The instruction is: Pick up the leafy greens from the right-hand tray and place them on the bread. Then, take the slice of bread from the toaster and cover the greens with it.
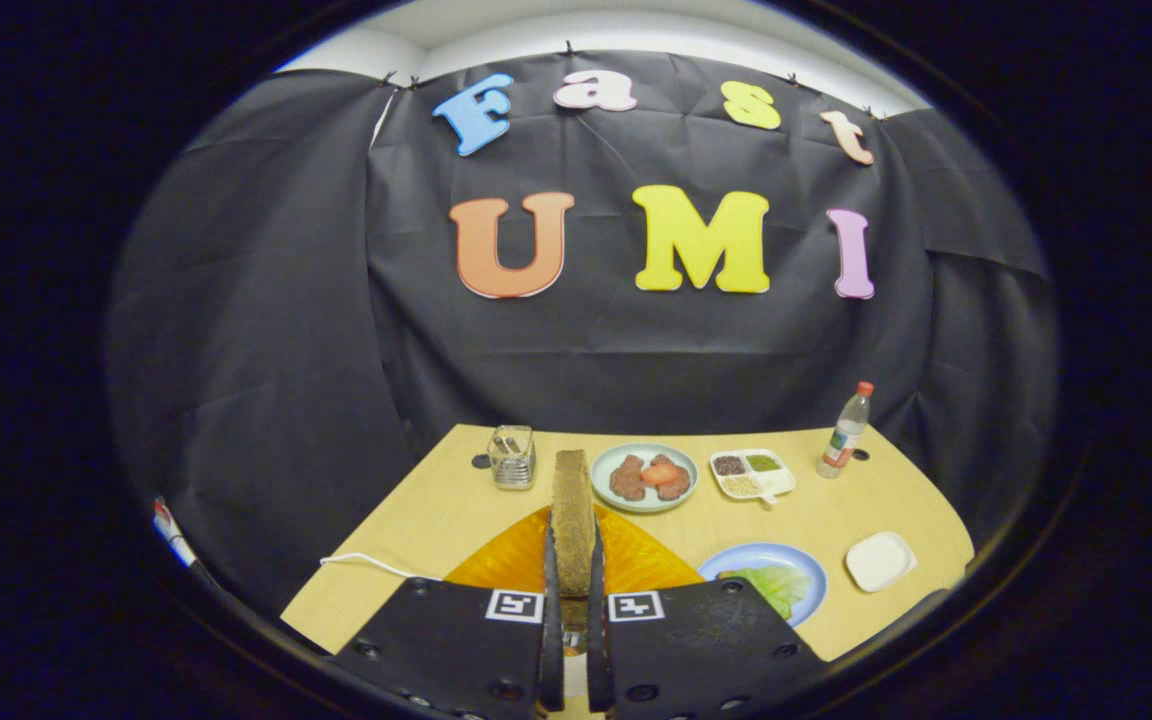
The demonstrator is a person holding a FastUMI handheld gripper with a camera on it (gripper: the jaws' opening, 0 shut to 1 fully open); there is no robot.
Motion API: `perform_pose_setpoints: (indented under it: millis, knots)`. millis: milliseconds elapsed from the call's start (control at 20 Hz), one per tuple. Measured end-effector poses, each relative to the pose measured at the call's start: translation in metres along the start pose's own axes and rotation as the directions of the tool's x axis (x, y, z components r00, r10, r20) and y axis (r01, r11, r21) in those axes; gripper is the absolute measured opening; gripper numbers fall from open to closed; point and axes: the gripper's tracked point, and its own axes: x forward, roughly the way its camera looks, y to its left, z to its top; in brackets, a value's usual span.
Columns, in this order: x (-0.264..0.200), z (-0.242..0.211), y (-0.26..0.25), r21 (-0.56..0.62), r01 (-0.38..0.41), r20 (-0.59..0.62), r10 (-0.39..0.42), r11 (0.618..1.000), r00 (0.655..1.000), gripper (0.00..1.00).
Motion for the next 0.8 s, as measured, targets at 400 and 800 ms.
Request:
perform_pose_setpoints:
  millis: [400, 800]
  knots:
    - [-0.045, 0.057, -0.046, 0.039, 0.047, 0.108, -0.051, 0.998, 0.993, 0.09]
    - [-0.017, 0.006, -0.119, 0.043, 0.146, 0.048, -0.148, 0.988, 0.988, 0.09]
